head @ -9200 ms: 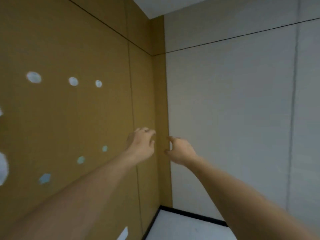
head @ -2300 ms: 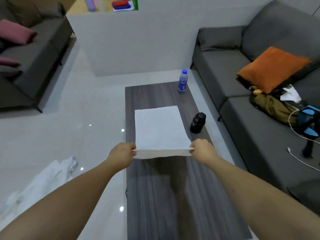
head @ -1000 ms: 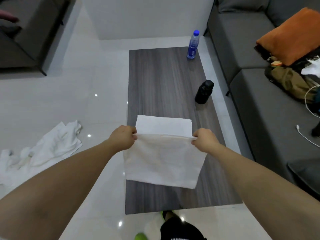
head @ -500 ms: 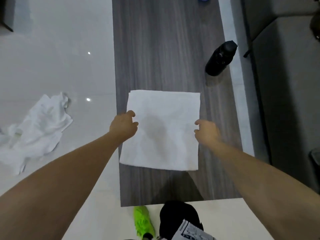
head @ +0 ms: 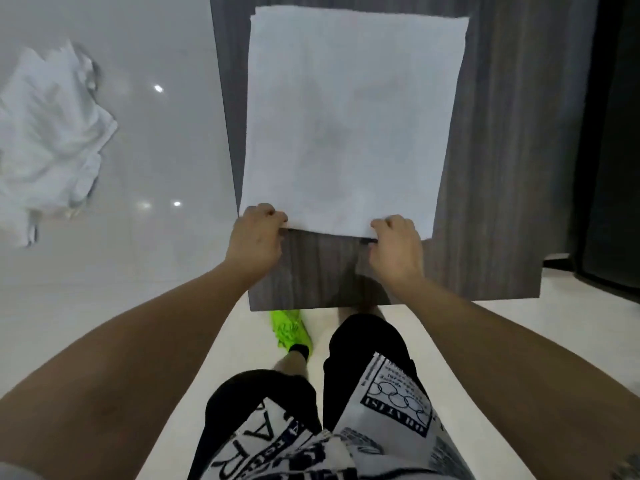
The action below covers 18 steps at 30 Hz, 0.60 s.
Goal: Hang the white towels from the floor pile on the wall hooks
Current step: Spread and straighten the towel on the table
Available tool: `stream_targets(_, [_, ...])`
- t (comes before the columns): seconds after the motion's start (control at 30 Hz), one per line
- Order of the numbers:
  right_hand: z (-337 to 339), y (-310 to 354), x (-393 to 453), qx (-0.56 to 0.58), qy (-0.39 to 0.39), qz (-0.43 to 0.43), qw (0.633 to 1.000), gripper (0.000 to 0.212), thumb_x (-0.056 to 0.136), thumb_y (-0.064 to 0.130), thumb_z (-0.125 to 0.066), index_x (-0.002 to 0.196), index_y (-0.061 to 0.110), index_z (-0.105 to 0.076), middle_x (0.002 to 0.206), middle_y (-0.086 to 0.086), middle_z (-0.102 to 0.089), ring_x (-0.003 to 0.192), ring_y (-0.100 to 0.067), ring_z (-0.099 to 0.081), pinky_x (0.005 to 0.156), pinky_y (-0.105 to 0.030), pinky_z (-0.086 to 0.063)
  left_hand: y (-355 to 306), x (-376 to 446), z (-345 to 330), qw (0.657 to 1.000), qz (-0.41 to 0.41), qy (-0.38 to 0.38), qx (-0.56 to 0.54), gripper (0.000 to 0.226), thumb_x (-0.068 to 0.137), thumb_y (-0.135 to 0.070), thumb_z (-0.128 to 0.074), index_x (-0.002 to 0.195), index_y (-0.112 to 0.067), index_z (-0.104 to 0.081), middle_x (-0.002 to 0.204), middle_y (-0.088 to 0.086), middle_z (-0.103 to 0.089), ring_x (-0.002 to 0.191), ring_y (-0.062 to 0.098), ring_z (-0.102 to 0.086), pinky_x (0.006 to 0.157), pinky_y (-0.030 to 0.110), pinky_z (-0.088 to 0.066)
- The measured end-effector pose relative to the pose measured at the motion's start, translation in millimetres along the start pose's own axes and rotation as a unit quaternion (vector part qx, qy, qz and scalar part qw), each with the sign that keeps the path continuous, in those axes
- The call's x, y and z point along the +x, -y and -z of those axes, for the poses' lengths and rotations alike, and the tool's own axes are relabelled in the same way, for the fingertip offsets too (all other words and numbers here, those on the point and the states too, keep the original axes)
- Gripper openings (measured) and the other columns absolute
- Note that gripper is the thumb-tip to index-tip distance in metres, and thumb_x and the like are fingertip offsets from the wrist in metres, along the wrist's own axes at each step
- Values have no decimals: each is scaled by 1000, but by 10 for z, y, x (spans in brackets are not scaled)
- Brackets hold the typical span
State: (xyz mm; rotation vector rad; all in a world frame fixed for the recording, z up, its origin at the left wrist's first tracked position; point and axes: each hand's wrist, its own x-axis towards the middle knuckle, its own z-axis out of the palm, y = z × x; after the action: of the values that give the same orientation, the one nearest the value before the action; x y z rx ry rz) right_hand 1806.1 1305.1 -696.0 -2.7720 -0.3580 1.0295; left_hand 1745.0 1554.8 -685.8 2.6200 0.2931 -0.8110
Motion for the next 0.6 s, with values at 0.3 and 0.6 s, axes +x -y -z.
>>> stream_targets(0.3, [-609, 62, 117, -29, -156, 143, 977, 27, 78, -1, -63, 103, 7, -69, 125, -16, -60, 108, -39, -55, 80, -43, -46, 20, 104, -486, 987, -132, -69, 67, 33, 81, -7, -57, 114, -2, -61, 127, 18, -56, 117, 37, -49, 88, 47, -42])
stream_targets(0.6, [-224, 261, -297, 66, -149, 39, 986, 28, 75, -7, -56, 98, 9, -53, 87, -6, -56, 73, -22, -49, 63, -32, -35, -191, -266, -186, 993, -75, -79, 49, 12, 89, -2, -46, 99, -4, -52, 85, 16, -60, 65, 31, -48, 60, 35, -31])
